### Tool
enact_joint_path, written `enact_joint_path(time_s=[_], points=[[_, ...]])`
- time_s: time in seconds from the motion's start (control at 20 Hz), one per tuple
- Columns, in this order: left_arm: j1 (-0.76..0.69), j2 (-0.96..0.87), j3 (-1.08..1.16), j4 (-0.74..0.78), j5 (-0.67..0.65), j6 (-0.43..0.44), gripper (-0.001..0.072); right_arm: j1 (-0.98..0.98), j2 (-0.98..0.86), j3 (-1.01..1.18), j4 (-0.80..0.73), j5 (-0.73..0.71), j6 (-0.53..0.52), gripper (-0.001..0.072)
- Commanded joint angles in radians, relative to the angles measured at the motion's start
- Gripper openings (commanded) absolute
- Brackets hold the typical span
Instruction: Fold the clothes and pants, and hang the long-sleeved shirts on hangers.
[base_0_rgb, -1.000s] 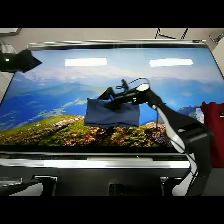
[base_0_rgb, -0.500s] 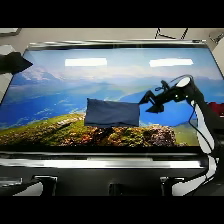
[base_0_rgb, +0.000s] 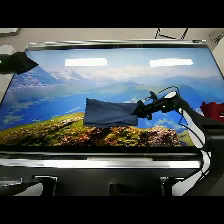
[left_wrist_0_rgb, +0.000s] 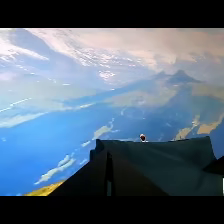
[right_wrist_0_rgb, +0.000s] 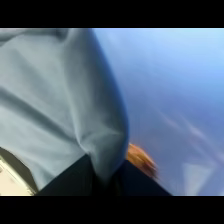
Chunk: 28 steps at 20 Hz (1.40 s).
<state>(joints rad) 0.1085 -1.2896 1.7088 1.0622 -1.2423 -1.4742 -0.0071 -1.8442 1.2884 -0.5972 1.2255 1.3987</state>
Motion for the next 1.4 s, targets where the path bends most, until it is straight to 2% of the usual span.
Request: enact_joint_path(time_s=[0.0, 0.1, 0.45, 0.85, 1.15, 1.25, 1.35], points=[[-0.006, 0.0, 0.0, 0.001, 0.005, -0.002, 0.0022, -0.048, 0.036, 0.095, 0.131, 0.079, -0.105, 0.0042], [-0.006, 0.0, 0.0, 0.001, 0.005, 0.002, 0.0022, -0.127, 0.098, 0.215, 0.107, 0.121, -0.071, 0.0042], [-0.006, 0.0, 0.0, 0.001, 0.028, 0.013, 0.0022, -0.504, 0.27, 0.541, -0.1, 0.233, 0.194, 0.0042], [-0.006, 0.0, 0.0, 0.001, 0.028, 0.014, 0.0022, -0.914, 0.321, 0.706, -0.101, 0.27, 0.373, 0.0042], [-0.006, 0.0, 0.0, 0.0, 0.027, 0.035, 0.0022, -1.127, 0.395, 0.706, -0.162, 0.331, 0.422, 0.0042], [-0.006, 0.0, 0.0, 0.0, 0.027, 0.036, 0.0022, -1.185, 0.41, 0.706, -0.185, 0.401, 0.431, 0.0042], [-0.006, 0.0, 0.0, 0.0, 0.028, 0.039, 0.0022, -1.226, 0.414, 0.706, -0.251, 0.533, 0.43, 0.0043]])
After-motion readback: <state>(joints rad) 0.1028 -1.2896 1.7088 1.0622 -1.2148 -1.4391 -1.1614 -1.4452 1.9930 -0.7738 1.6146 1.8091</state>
